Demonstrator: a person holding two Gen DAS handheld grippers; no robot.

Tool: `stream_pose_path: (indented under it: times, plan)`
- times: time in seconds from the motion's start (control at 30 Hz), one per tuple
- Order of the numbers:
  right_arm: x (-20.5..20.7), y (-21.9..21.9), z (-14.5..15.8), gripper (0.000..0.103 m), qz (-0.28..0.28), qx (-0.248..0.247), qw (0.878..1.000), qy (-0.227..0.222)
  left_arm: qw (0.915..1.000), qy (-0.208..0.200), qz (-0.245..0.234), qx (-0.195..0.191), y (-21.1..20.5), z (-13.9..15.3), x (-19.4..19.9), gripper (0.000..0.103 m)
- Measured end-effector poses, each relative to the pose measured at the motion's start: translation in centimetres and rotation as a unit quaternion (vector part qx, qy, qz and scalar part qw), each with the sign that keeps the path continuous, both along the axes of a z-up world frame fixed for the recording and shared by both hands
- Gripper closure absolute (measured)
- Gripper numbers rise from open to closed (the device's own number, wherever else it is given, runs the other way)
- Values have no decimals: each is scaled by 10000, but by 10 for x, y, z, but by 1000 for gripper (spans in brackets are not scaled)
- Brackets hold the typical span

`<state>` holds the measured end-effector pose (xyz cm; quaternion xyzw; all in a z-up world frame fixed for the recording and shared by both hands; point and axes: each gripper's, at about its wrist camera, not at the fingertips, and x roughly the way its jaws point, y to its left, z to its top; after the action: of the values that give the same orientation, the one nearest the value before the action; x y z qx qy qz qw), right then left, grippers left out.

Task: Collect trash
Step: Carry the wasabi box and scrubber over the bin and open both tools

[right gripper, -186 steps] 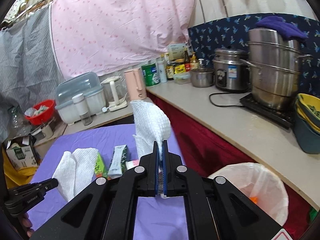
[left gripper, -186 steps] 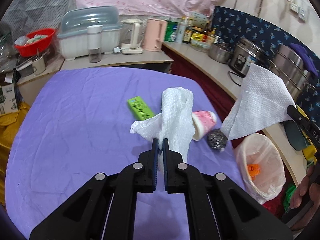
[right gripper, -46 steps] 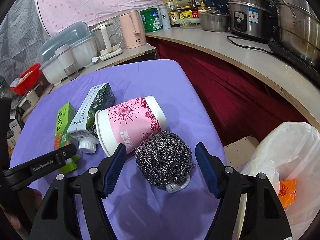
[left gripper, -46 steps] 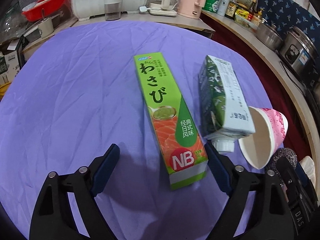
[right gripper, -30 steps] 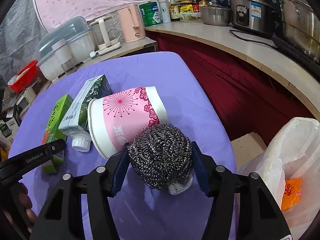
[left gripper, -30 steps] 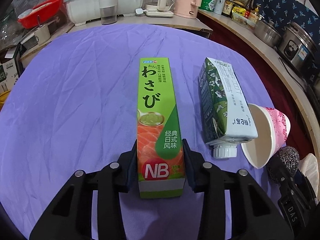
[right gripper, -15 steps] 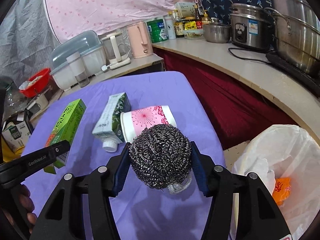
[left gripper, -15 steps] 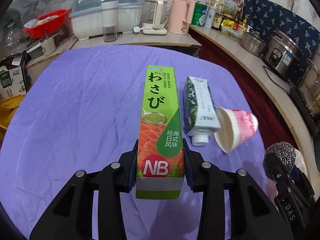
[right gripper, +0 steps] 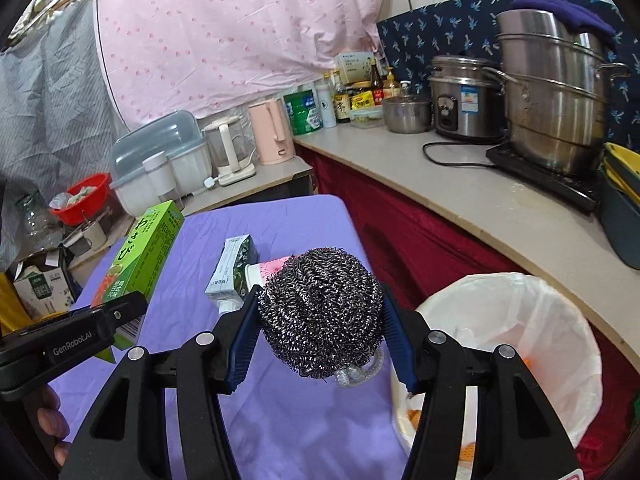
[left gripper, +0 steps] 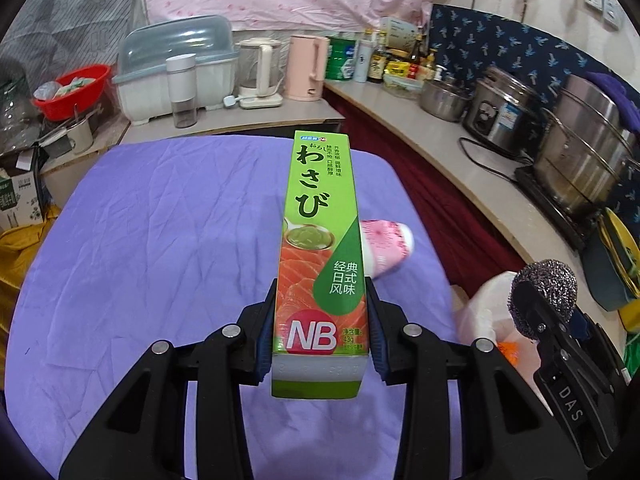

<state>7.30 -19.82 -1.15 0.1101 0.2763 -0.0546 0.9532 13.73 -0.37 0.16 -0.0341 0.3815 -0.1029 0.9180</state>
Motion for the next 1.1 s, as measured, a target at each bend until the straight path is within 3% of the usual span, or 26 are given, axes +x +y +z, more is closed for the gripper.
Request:
stream_pose_path:
  times: [0.4,0.7,1.1]
  plan:
    - [-47,-54,11,48,-567,-40,9983,-95,9968,-184,-773,89,-67,14,-44,66]
    - [-72,-104,-1,48,-1070,82,9942,15,9909,-147,-1320,230,-120,4,-64,66]
    - [-83,-135,-18,48,-1290,170,9914,168,9856,-47,-1639,421,-160,-10,-73,66]
